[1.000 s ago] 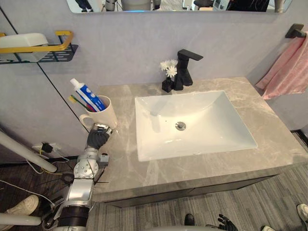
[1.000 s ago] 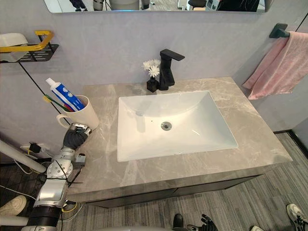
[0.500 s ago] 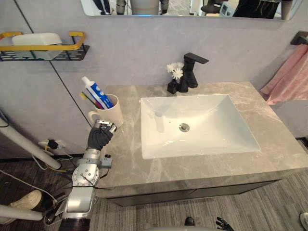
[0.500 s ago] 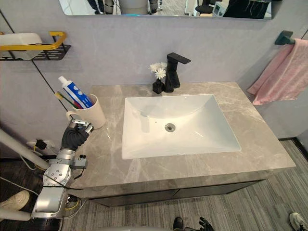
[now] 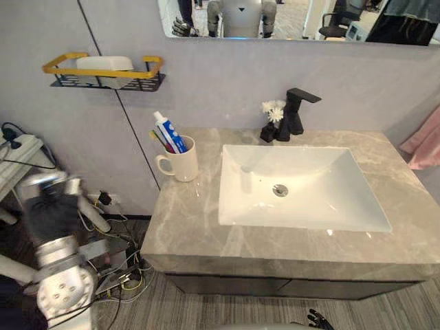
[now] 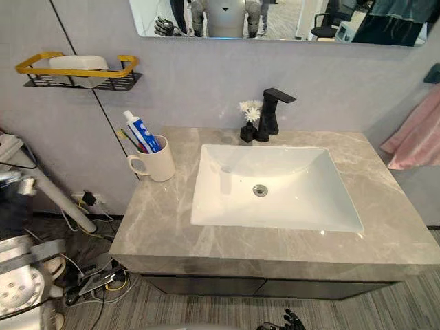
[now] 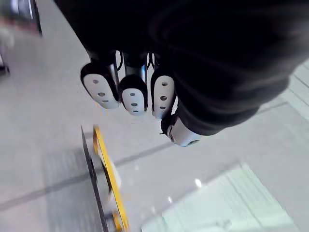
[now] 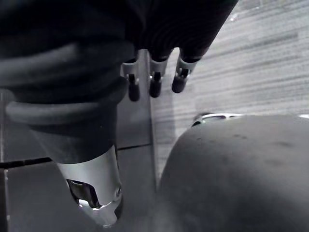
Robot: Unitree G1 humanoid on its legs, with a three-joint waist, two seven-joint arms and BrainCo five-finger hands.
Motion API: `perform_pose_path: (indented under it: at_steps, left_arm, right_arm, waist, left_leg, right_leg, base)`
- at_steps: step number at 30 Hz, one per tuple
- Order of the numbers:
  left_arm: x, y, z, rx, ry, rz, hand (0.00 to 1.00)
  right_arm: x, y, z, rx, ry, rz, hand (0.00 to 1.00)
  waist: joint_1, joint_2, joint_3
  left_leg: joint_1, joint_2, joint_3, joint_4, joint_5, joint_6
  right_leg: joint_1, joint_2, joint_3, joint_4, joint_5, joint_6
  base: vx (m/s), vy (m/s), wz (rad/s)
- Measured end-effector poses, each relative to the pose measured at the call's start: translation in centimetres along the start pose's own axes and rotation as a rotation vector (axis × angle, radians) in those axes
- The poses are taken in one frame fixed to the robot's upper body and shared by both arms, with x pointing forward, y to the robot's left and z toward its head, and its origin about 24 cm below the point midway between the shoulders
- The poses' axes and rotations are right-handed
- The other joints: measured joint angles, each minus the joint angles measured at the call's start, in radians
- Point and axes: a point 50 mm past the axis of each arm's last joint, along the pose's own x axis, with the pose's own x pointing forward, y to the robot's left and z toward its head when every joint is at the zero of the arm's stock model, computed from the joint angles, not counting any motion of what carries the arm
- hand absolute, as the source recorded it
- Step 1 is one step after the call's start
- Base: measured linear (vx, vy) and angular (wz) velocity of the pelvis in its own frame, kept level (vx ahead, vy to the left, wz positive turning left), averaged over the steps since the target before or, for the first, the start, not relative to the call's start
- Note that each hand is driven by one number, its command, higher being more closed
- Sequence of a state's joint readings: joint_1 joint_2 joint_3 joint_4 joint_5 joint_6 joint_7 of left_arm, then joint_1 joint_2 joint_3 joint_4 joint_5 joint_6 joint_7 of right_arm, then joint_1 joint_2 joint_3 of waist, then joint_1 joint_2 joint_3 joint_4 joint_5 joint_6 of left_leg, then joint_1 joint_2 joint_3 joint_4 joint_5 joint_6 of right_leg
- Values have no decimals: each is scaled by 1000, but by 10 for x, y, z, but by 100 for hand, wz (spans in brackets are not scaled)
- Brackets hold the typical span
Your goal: Organize washtable
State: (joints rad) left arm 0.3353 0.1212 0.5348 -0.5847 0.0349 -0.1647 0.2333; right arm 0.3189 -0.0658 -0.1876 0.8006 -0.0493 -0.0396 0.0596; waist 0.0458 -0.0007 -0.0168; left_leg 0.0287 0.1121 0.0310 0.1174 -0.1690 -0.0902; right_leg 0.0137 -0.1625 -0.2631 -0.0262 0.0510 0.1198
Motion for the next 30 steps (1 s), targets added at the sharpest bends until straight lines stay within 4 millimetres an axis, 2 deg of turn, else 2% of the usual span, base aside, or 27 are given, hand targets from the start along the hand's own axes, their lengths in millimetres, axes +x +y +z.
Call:
perform_pose_path:
  at_steps: [1,2,3,6,7,8,9,11,12,13,14,15,17,20,22,25,30]
  left_arm:
    - [-3,14,-5,53,25,81,100]
    - [-5,21,-8,77,41,117,100]
    - [-9,31,-15,113,79,175,100]
    - [-22,45,-36,164,191,262,100]
    - [-30,50,-48,185,256,279,0]
    - [-42,53,-68,209,360,290,0]
    - [-47,54,-77,219,409,292,0]
    - [-75,55,-111,244,611,293,0]
    - [-85,54,-121,249,674,287,0]
    - [-100,52,-136,253,774,261,0]
    - [-126,44,-155,253,925,209,0]
    - [-137,41,-162,248,980,190,0]
    - [-179,26,-181,224,1194,110,0]
    - [-216,13,-190,189,1375,49,0]
    - [-254,-1,-191,143,1552,-26,0]
    - [-273,-15,-189,91,1642,-102,0]
    - [-279,-31,-189,32,1683,-218,0]
  right_arm:
    - [0,0,-1,1,3,-5,0]
    - [0,-1,-2,1,7,-11,0]
    - [0,-1,-4,3,16,-18,0]
    - [-1,-2,-6,4,25,-22,0]
    - [0,-1,-7,3,32,-21,0]
    - [0,-1,-9,3,45,-21,0]
    - [0,0,-9,4,47,-22,0]
    - [1,2,-8,9,46,-27,0]
    - [1,2,-8,11,47,-27,0]
    - [2,2,-7,15,45,-26,0]
    - [2,2,-7,16,44,-28,0]
    - [2,2,-7,17,44,-29,0]
    - [2,2,-7,25,45,-36,0]
    - [1,1,-10,52,54,-53,0]
    - [2,0,-13,61,73,-71,0]
    - [1,-2,-17,77,89,-83,0]
    - [1,-2,-19,94,109,-85,0]
  waist:
    - [4,0,-2]
    - [7,1,-4]
    - [24,4,-9]
    - [25,4,-13]
    - [27,-5,-22]
    - [30,-2,-23]
    - [30,-5,-25]
    - [28,-9,-27]
    - [27,-10,-27]
    - [26,-9,-27]
    - [26,-9,-27]
    - [26,-9,-27]
    - [23,-9,-26]
    - [22,-8,-26]
    - [23,-7,-26]
    - [21,-4,-27]
    - [19,5,-30]
  left_leg:
    - [-1,0,-6,1,0,0]
    - [-1,0,-8,2,0,0]
    - [-1,-1,-10,2,0,0]
    - [-2,-7,-36,4,1,2]
    - [-2,-9,-41,6,1,2]
    - [-6,-10,-49,8,1,2]
    - [-9,-10,-52,9,1,2]
    - [-17,-9,-57,19,1,2]
    - [-17,-8,-57,20,1,2]
    - [-16,-8,-57,21,1,2]
    - [-16,-8,-56,22,1,2]
    - [-16,-8,-56,22,1,2]
    - [-14,-7,-53,22,2,2]
    - [-11,-7,-49,19,2,1]
    - [10,-5,-27,-6,9,0]
    - [20,-6,-14,-20,11,0]
    - [40,-7,10,-40,13,-2]
  right_leg:
    - [1,-2,-10,8,-6,0]
    - [2,-3,-11,9,-8,0]
    - [2,-4,-14,12,-10,0]
    - [10,-14,-39,31,-26,5]
    - [13,-16,-42,36,-30,6]
    - [16,-16,-51,36,-31,7]
    - [16,-16,-56,36,-31,7]
    - [16,-16,-63,36,-31,7]
    - [16,-16,-63,36,-31,7]
    - [16,-16,-63,36,-31,7]
    - [16,-16,-63,36,-30,7]
    - [16,-16,-63,36,-30,7]
    - [16,-16,-61,35,-30,7]
    - [17,-15,-58,30,-30,7]
    - [17,-12,-37,21,-24,9]
    - [17,-12,-28,15,-23,10]
    - [17,-9,-6,-6,-12,14]
  base:
    - [10,-8,15]
    - [10,-3,12]
    - [9,0,10]
    - [3,2,24]
    - [-7,3,27]
    - [-6,0,19]
    - [-11,-6,18]
    - [-15,-7,7]
    - [0,0,0]
    - [0,0,0]
    - [0,0,0]
    - [0,0,0]
    - [-7,-2,-2]
    - [-4,-3,-6]
    - [11,1,-23]
    - [21,6,-14]
    - [37,10,-15]
